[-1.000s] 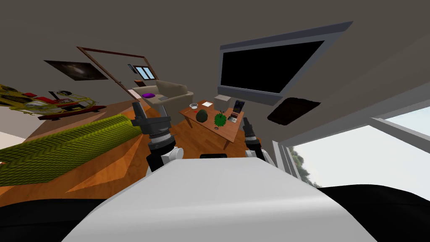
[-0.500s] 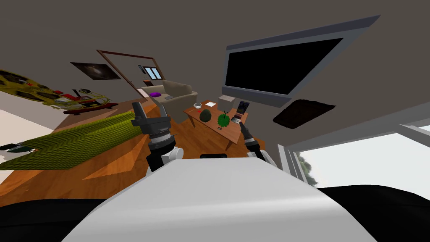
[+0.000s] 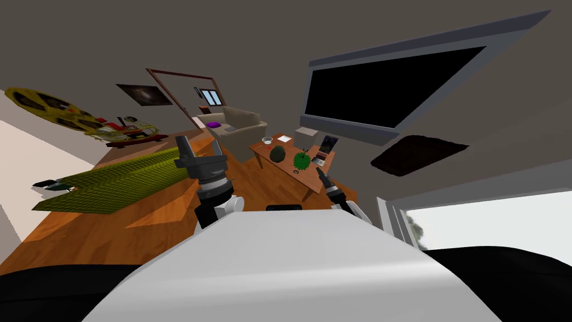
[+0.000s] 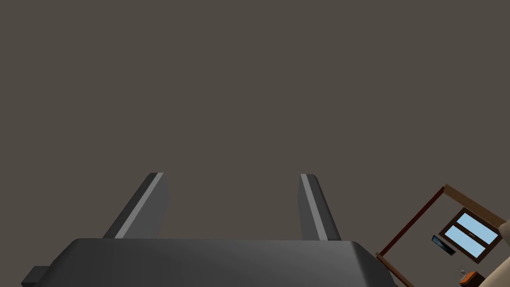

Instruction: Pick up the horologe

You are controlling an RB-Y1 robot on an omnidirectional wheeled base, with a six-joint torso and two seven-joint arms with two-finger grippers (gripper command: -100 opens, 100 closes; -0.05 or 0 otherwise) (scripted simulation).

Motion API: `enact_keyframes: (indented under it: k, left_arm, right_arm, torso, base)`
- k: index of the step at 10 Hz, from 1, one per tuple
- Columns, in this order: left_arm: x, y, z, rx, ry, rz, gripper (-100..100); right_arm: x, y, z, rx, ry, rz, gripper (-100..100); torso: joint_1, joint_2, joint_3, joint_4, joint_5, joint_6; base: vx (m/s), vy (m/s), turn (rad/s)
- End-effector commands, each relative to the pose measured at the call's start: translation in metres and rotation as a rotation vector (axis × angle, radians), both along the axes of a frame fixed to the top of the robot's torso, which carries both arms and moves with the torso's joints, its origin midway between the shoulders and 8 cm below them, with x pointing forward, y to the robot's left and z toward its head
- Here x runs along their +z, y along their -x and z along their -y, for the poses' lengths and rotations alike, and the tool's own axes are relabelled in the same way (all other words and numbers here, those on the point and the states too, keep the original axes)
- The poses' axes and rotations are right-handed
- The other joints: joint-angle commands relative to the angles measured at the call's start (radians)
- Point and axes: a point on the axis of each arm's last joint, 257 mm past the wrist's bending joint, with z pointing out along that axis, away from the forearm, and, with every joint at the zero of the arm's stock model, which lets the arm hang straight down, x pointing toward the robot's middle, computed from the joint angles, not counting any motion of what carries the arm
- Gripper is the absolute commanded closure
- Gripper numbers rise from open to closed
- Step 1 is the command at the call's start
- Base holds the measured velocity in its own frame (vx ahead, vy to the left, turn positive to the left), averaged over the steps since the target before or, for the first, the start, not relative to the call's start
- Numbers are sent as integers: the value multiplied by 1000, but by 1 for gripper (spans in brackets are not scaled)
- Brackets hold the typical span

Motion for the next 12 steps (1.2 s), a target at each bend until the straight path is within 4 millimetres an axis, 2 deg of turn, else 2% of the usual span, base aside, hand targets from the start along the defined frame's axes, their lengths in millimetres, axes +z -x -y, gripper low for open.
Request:
enact_keyframes:
  k: [1, 2, 3, 4, 5, 6, 7, 10, 11, 12]
  left_arm:
    - [0, 0, 0, 0, 0, 0, 0]
    - [0, 0, 0, 0, 0, 0, 0]
    - [0, 0, 0, 0, 0, 0, 0]
    - [0, 0, 0, 0, 0, 0, 0]
    - [0, 0, 0, 0, 0, 0, 0]
    - [0, 0, 0, 0, 0, 0, 0]
    - [0, 0, 0, 0, 0, 0, 0]
    - [0, 0, 0, 0, 0, 0, 0]
    - [0, 0, 0, 0, 0, 0, 0]
    - [0, 0, 0, 0, 0, 0, 0]
  right_arm:
    - [-25, 3, 6, 12, 57, -52, -100]
    - [-31, 4, 9, 7, 58, -65, -100]
    - [-56, 8, 17, 14, 111, -117, -100]
    - [-56, 8, 17, 14, 111, -117, -100]
    - [-75, 12, 25, 24, 164, -161, -100]
    - [-79, 13, 27, 20, 166, -170, -100]
    - [-101, 19, 38, 26, 221, -219, -100]
    - [-142, 34, 63, 37, 334, -316, -100]
    - [-146, 35, 65, 33, 336, -325, -100]
    - [-164, 44, 79, 39, 393, -369, -100]
  torso:
    - [0, 0, 0, 0, 0, 0]
    - [1, 1, 0, 0, 0, 0]
    - [1, 1, 0, 0, 0, 0]
    - [2, -1, 0, 0, 0, 0]
    - [1, -2, -1, 0, 0, 0]
    - [2, -1, -1, 0, 0, 0]
    - [1, -1, 0, 0, 0, 0]
    - [2, -3, -2, -1, 1, 0]
    - [4, -2, -1, 0, 1, 0]
    - [3, -1, -1, 0, 1, 0]
  base:
    - [9, 61, 117]
    - [8, 54, 67]
    - [41, 67, 123]
    - [47, 57, 75]
    - [32, 68, 165]
    - [28, 52, 60]
    - [47, 74, 108]
    - [67, 86, 137]
    - [42, 77, 61]
    - [53, 86, 132]
